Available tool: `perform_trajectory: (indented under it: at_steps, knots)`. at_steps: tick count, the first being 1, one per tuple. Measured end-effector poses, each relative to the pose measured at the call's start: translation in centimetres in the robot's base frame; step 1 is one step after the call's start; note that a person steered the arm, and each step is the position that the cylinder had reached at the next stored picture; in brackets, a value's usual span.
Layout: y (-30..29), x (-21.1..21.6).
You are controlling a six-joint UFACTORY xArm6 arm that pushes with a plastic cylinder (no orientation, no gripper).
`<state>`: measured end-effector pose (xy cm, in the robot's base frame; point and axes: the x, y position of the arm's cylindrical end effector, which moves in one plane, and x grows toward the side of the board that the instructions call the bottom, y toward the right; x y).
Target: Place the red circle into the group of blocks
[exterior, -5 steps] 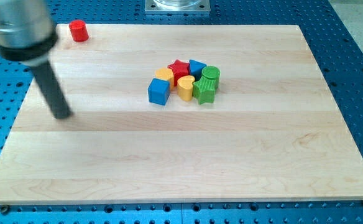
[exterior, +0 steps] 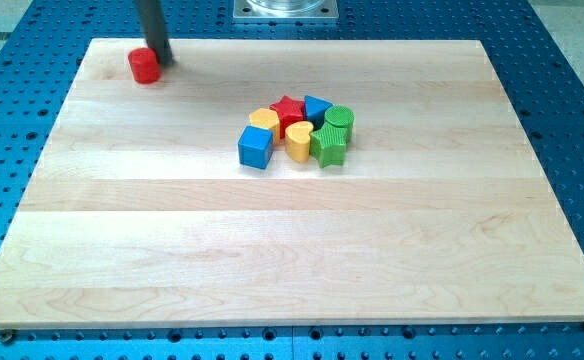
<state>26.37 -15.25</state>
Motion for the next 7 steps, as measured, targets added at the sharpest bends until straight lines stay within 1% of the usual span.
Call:
perform_trajectory:
  at_steps: [1,2,3,4,5,6,7]
  knots:
    - [-7.7,-1.8]
    - [-11.5,-6.5]
    - [-12.9,-7.2]
    - [-15.2,-5.6]
    - [-10.0,1.9]
    - [-3.2,9.3]
    - [-3.6,2.9]
